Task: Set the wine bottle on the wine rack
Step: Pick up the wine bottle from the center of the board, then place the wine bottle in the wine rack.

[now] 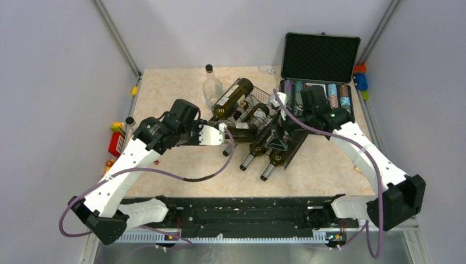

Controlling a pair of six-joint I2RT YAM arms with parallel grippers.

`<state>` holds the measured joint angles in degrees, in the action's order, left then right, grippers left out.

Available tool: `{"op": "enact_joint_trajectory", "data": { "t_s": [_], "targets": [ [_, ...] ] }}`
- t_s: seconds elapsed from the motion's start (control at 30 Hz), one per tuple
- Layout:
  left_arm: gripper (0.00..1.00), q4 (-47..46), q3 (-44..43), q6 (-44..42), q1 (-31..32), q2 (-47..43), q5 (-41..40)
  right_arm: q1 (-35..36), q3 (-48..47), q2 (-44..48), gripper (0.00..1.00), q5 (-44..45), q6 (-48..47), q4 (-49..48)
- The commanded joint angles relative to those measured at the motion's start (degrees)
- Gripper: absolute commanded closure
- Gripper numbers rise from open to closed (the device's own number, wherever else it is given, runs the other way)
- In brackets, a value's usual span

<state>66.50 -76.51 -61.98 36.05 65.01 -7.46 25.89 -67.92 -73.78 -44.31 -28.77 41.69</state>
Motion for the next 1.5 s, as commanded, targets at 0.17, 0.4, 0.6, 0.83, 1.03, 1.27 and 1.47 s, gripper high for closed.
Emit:
{"op": "enact_joint_trajectory", "data": {
  "t_s": [0.17,0.4,0.6,0.83,1.03,1.27,1.47],
  "targets": [
    [1.00,-17.69,-3.47,29.05,-0.72,5.02,5.97,-7.15,4.60,10.44,0.01,2.02,5.02,-8.88],
    [1.00,-27.98,-0.96,45.19,-0.66,8.32,10.90,-11.35,9.32,15.94,0.01,4.28,7.61,-12.37],
    [1.00,-37.15,2.74,52.43,-0.68,10.32,13.45,-14.43,14.64,20.50,0.01,4.90,9.64,-16.32],
    [1.00,-40.25,2.22,60.34,-0.71,15.05,15.71,-16.23,16.61,22.67,0.01,4.44,10.30,-17.58],
    [1.00,-40.04,1.89,62.65,-0.64,18.88,17.60,-16.34,17.54,23.83,0.01,3.85,10.63,-18.13],
    [1.00,-40.04,2.13,65.84,-0.68,22.07,17.03,-16.48,18.83,24.71,0.01,3.19,10.80,-18.83],
    [1.00,-40.36,2.11,66.20,-0.69,24.62,15.97,-16.48,18.53,24.52,0.01,2.16,10.93,-18.71]
  ]
}}
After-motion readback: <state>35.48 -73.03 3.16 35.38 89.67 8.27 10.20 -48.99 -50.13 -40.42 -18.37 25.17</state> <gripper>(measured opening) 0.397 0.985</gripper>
